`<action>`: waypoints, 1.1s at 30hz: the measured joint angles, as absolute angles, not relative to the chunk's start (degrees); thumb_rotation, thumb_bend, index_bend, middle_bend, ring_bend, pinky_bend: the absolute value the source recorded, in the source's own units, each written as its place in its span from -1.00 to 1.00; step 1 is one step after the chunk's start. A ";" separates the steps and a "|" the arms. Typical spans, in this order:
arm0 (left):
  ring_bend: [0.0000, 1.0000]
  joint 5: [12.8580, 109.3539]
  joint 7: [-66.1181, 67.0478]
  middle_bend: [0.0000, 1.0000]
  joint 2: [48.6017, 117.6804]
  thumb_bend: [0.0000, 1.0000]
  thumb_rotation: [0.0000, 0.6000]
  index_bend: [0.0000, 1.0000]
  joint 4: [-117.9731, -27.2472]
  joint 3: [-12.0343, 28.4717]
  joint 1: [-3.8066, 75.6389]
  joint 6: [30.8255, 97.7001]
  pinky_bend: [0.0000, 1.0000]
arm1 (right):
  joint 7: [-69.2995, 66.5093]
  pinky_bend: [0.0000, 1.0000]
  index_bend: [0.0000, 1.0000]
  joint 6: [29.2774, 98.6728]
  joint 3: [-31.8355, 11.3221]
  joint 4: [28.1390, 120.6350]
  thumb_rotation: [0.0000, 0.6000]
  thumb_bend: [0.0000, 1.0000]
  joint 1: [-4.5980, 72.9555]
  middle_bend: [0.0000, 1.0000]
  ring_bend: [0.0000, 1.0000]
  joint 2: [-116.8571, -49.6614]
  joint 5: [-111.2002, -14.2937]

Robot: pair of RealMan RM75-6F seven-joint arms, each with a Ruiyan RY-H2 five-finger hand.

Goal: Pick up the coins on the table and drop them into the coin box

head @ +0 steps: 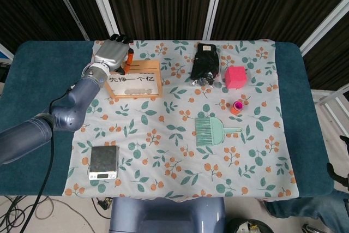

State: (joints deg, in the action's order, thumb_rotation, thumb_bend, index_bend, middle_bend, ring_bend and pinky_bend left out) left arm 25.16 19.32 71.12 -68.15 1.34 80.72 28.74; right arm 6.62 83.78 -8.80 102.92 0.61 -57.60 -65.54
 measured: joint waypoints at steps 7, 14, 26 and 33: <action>-1.00 25.26 19.25 -0.80 71.15 -0.30 1.00 0.09 -68.03 1.20 80.74 28.59 -1.00 | 6.70 -1.00 -0.64 83.84 -8.90 102.95 1.00 -0.21 0.58 -0.82 -1.00 -57.67 -65.42; -1.00 25.19 19.12 -0.80 71.13 -0.31 1.00 0.07 -68.09 1.16 80.74 28.60 -1.00 | 6.73 -1.00 -0.64 83.96 -9.01 102.93 1.00 -0.21 0.53 -0.82 -1.00 -57.71 -65.34; -1.00 25.64 19.14 -0.81 69.57 -0.30 1.00 -0.06 -70.14 1.83 80.50 30.44 -1.00 | 6.72 -1.00 -0.64 83.92 -9.05 102.91 1.00 -0.21 0.52 -0.82 -1.00 -57.84 -65.37; -1.00 31.01 16.62 -0.80 66.84 -0.14 1.00 -0.07 -76.14 4.83 78.46 35.44 -1.00 | 6.66 -1.00 -0.64 84.07 -9.17 102.87 1.00 -0.21 0.46 -0.82 -1.00 -57.82 -65.36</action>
State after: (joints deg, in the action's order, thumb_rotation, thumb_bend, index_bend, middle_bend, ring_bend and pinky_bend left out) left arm 31.01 16.62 66.84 -76.14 4.83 78.46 35.44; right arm 6.66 84.07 -9.17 102.87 0.46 -57.82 -65.36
